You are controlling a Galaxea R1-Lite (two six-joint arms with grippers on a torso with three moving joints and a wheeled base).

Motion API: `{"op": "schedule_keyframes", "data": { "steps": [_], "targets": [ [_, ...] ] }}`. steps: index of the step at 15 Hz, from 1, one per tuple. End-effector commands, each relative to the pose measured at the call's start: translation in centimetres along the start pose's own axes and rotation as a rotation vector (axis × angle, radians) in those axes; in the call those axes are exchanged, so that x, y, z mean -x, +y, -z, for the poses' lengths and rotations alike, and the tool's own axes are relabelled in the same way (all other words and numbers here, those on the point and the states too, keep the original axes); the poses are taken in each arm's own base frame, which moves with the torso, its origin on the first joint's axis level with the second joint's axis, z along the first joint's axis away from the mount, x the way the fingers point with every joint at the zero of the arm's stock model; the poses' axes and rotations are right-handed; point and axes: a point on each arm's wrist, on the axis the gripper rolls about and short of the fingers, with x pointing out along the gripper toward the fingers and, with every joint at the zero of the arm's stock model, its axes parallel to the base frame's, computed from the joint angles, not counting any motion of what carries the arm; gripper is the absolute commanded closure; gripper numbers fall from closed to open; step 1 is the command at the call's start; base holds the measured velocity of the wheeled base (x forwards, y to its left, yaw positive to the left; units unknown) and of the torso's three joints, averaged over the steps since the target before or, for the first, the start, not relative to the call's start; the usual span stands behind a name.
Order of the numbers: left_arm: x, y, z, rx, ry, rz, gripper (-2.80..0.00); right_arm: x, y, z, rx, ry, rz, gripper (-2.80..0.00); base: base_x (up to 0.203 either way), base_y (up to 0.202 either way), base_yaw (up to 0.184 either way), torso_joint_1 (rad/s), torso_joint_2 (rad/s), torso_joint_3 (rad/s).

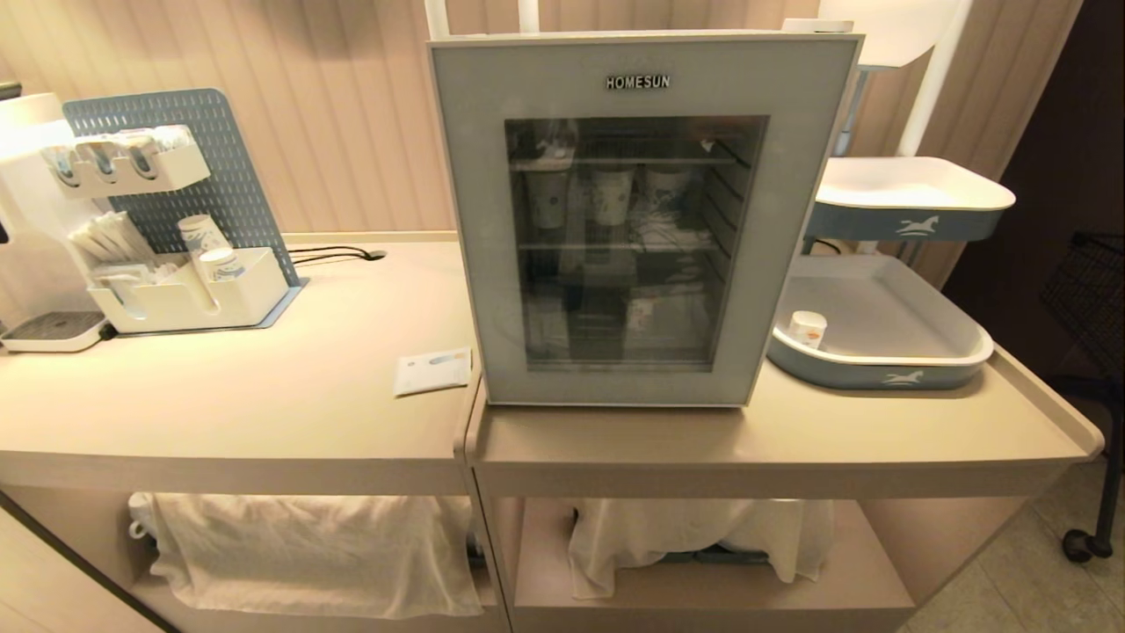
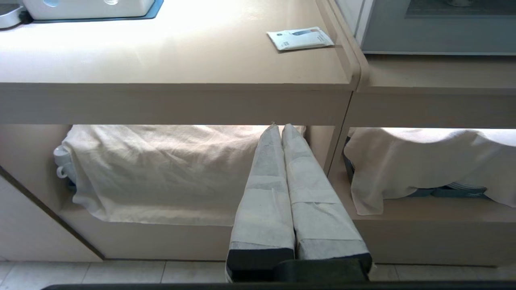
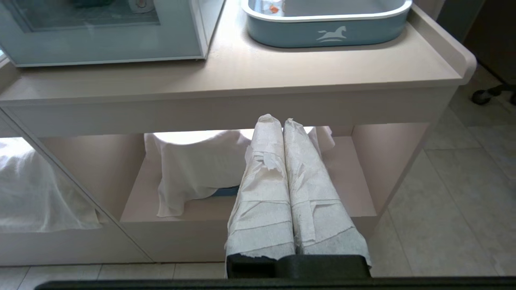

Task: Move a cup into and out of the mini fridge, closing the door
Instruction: Open the freezer door

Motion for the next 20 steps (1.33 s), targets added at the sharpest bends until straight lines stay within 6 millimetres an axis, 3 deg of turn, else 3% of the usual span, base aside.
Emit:
{"op": "schedule_keyframes", "data": {
  "steps": [1,3,4,5,7,8,9,10,12,14,16,18,20],
  "targets": [
    [0.0,0.0,0.0,0.000,0.000,-0.002,0.00,0.0,0.0,0.0,0.000,0.001,-0.001,0.00,0.000,0.000,0.000,0.000,0.00,0.000],
    [0.1,0.0,-0.3,-0.005,-0.018,-0.007,0.00,0.0,0.0,0.0,0.000,0.002,-0.001,0.00,0.000,0.000,0.000,0.000,0.00,0.000],
    [0.5,0.0,-1.6,-0.014,-0.059,-0.010,0.00,0.0,0.0,0.0,0.000,0.002,0.000,0.00,0.000,0.000,0.000,0.000,0.00,0.000],
    [1.2,0.0,-4.0,-0.018,-0.109,-0.011,0.00,0.0,0.0,0.0,0.000,0.001,-0.001,0.00,0.000,0.000,0.000,0.000,0.00,0.000],
    [3.2,0.0,-10.5,-0.017,-0.194,-0.013,0.00,0.0,0.0,0.0,0.000,0.002,-0.001,0.00,0.000,0.000,0.000,0.000,0.00,0.000],
    [3.6,0.0,-14.2,-0.014,-0.198,-0.010,0.00,0.0,0.0,0.0,0.000,0.001,-0.001,0.00,0.000,0.000,0.000,0.000,0.00,0.000],
    [2.3,0.0,-17.1,-0.012,-0.147,-0.008,0.00,0.0,0.0,0.0,0.000,0.001,0.000,0.00,0.000,0.000,0.000,0.000,0.00,0.000],
    [-0.3,0.0,-18.9,-0.010,-0.058,-0.005,0.00,0.0,0.0,0.0,0.000,0.001,-0.001,0.00,0.000,0.000,0.000,0.000,0.00,0.000],
    [-8.2,-0.2,-21.4,0.004,0.140,0.026,0.00,0.0,0.0,0.0,0.000,0.001,-0.001,0.00,0.000,0.000,0.000,0.000,0.00,0.000],
    [-16.4,-0.4,-21.7,0.043,0.281,0.102,0.00,0.0,0.0,0.0,0.000,0.001,-0.001,0.00,0.000,0.000,0.000,0.000,0.00,0.000],
    [-23.5,-0.8,-19.9,0.109,0.397,0.235,0.00,0.0,0.0,0.0,0.000,0.001,-0.001,0.00,0.000,0.000,0.000,0.000,0.00,0.000],
    [-29.8,-1.2,-17.0,0.223,0.477,0.460,0.00,0.0,0.0,0.0,0.000,0.001,-0.001,0.00,0.000,0.000,0.000,0.000,0.00,0.000],
    [-33.6,-0.8,-15.2,0.312,0.418,0.796,0.00,0.0,0.0,0.0,0.000,0.001,0.001,0.00,0.000,0.000,0.000,0.000,0.00,0.000]
  ]
}}
